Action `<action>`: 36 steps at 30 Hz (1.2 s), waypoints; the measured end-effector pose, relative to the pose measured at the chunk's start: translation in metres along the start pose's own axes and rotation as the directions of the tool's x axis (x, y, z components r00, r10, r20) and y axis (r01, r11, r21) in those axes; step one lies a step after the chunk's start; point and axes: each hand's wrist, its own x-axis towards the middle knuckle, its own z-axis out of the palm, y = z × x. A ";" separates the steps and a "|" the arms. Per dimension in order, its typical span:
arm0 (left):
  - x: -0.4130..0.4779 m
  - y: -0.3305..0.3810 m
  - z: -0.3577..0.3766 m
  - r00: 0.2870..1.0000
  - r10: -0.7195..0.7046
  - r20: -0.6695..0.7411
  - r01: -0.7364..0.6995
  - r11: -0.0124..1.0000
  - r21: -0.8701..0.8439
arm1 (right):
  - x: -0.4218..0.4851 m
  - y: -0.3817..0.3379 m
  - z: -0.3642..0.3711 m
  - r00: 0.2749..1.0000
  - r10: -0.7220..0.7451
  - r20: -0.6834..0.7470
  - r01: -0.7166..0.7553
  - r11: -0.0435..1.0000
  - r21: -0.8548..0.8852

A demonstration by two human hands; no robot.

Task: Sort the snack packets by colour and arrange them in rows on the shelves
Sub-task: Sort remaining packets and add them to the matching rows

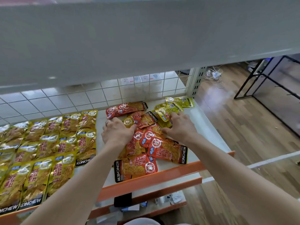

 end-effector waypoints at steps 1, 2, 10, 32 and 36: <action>0.003 0.001 0.001 1.000 -0.019 0.014 0.019 0.999 -0.038 | 0.004 -0.001 0.000 0.999 0.008 0.040 -0.007 0.999 -0.034; 0.006 0.001 0.001 0.999 -0.034 0.029 0.036 0.997 -0.071 | 0.007 -0.002 -0.001 0.997 0.013 0.073 -0.009 0.999 -0.053; 0.014 0.011 -0.001 0.995 -0.064 0.079 0.076 0.985 -0.156 | 0.025 -0.025 -0.019 0.967 -0.197 0.162 0.236 0.932 -0.274; 0.002 0.011 -0.021 0.941 0.173 -0.290 -0.305 0.805 -0.509 | -0.012 0.007 -0.056 0.977 -0.211 0.008 0.199 0.909 -0.367; -0.008 0.013 -0.034 0.926 0.190 -0.325 -0.363 0.677 -0.640 | -0.019 0.020 -0.052 0.988 -0.143 -0.065 0.143 0.990 -0.010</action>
